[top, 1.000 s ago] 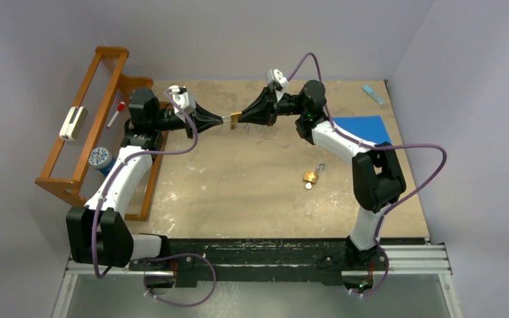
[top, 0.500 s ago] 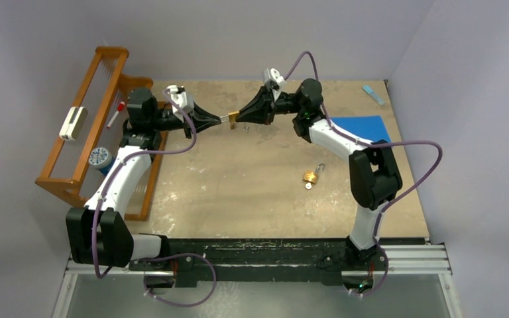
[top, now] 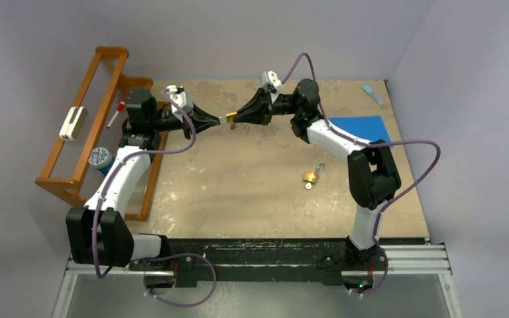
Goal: Lock with the key
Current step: Lock the lock.
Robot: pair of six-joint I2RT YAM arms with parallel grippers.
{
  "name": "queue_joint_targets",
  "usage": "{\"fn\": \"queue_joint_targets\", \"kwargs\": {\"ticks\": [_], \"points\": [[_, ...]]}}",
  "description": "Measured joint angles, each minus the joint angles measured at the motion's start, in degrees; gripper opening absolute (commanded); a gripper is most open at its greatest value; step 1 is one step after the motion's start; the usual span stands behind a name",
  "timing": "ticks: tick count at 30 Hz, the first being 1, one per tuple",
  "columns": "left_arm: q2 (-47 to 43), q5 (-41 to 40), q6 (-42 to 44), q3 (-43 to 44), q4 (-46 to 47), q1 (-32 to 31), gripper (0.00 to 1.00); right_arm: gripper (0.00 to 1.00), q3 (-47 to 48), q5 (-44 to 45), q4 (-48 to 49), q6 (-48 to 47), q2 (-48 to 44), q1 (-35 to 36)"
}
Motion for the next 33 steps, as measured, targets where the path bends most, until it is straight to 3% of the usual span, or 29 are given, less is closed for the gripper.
{"fn": "queue_joint_targets", "kwargs": {"ticks": [12,33], "points": [[-0.02,-0.57,1.25,0.02,-0.09,-0.15,0.00,0.00,0.00,0.31,0.13,-0.13,-0.37,0.15],[0.81,-9.40,1.51,1.44,-0.44,-4.02,0.00,0.00,0.00,2.54,3.19,2.16,0.57,-0.74]]}}
